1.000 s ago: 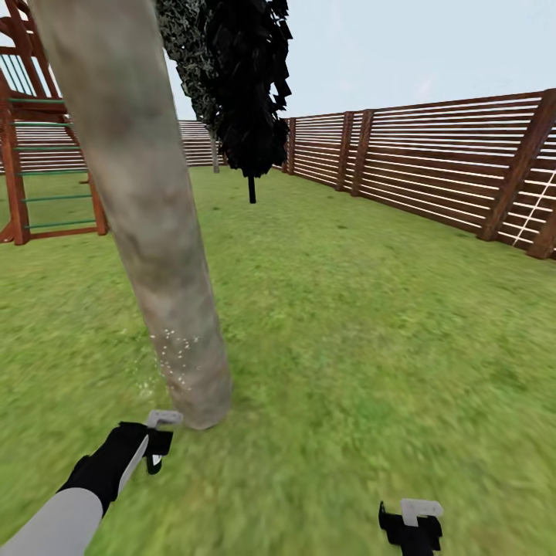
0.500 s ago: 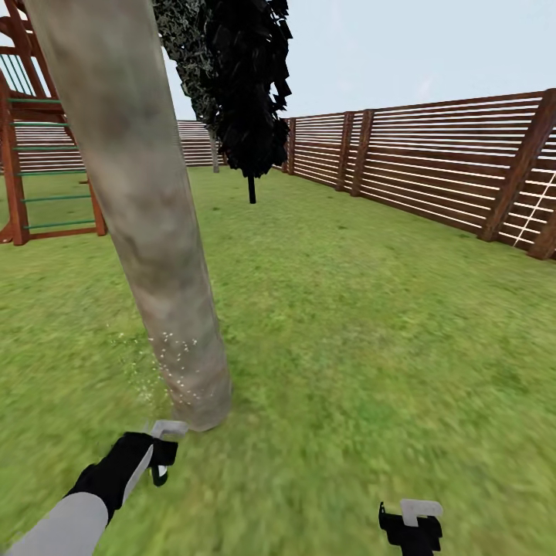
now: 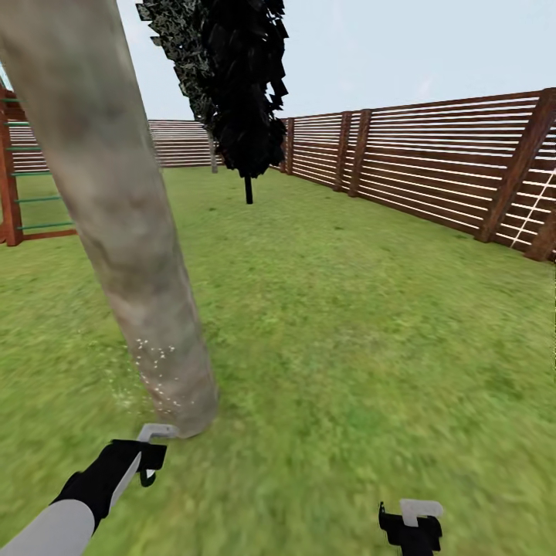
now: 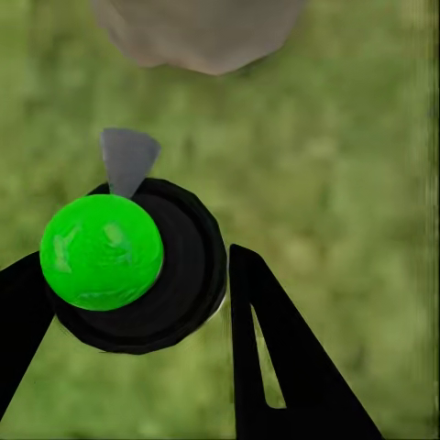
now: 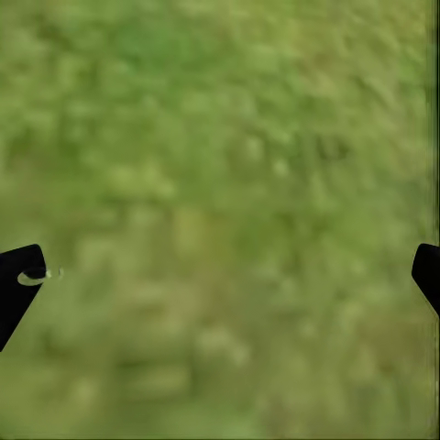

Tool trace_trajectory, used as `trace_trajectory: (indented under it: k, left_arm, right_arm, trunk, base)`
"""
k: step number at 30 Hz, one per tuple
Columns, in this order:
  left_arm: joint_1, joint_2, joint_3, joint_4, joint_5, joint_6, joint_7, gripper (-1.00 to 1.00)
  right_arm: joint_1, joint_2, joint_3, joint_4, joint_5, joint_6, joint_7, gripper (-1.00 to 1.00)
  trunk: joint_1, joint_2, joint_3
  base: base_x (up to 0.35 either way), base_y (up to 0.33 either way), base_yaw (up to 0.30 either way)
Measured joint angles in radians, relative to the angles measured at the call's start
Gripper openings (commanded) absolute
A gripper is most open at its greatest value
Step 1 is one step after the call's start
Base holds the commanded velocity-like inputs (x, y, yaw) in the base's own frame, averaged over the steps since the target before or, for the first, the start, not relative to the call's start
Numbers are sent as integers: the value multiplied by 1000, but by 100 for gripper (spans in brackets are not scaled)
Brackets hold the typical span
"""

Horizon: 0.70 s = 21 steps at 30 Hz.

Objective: In the garden, pick up the pesticide atomizer on the floor and spray pesticide onto both trees until each tree trunk is fully covered.

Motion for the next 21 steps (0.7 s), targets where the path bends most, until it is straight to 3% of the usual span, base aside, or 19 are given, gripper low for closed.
trace_trajectory:
  k: [3, 8, 11, 14, 17, 21]
  left_arm:
    - [0, 1, 0, 1, 0, 0, 0, -100]
    - [1, 0, 1, 6, 5, 0, 8, -100]
    - [2, -4, 0, 8, 57, -2, 47, -100]
    - [2, -4, 0, 8, 70, -6, 51, -100]
    - [2, -31, -1, 6, 73, -41, 52, -100]
    - [2, -43, 0, -10, 70, -47, 63, -100]
  right_arm:
    - [0, 1, 0, -1, 0, 0, 0, 100]
    - [0, 1, 0, -1, -1, 0, 0, 100]
    - [0, 1, 0, -1, 0, 0, 0, 100]
    - [0, 1, 0, -1, 0, 0, 0, 100]
    - [0, 1, 0, 25, -1, -2, 0, 100]
    - [0, 3, 0, 44, -1, -3, -1, 100]
  trunk:
    - [0, 0, 0]
    - [0, 0, 0]
    - [0, 0, 0]
    - [0, 0, 0]
    - [0, 0, 0]
    - [0, 0, 0]
  base:
    - [100, -265, 2]
    - [170, -249, 215]
    - [160, -250, 276]
    - [36, -271, 278]
    - [-8, -277, 277]
    - [-81, -277, 276]
